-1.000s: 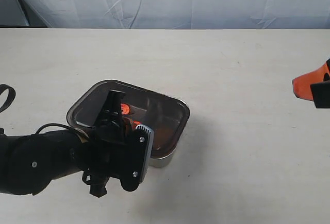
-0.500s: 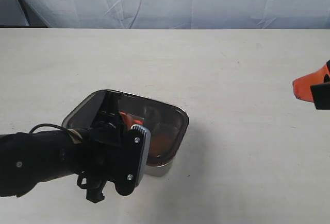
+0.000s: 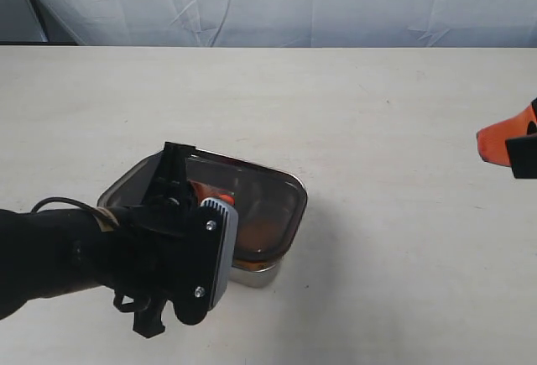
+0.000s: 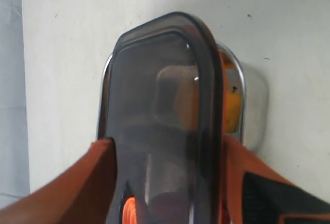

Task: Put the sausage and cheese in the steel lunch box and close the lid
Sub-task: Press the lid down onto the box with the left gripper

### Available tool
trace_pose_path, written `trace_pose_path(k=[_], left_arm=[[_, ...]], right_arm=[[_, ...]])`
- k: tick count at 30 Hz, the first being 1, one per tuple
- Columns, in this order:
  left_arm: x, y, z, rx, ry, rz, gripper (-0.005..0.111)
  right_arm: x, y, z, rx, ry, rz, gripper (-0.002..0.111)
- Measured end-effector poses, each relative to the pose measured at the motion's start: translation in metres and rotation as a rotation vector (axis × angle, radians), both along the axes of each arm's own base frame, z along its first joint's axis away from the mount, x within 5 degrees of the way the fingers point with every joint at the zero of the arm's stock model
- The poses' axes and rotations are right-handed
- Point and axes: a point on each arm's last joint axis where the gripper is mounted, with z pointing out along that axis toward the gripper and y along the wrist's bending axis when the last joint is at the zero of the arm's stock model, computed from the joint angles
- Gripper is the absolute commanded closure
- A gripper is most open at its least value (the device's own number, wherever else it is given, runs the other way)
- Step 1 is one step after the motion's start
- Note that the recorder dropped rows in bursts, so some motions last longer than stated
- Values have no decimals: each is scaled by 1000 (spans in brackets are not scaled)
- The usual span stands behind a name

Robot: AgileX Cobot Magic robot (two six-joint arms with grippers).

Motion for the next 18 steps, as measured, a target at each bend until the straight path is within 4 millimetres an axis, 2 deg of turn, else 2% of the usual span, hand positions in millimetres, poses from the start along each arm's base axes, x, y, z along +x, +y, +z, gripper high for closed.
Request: trace_pose_path(k=[18], left_arm=[[-10,0,-4,28,100,-63,50]], right_arm=[[0,0,0,0,0,0,60]])
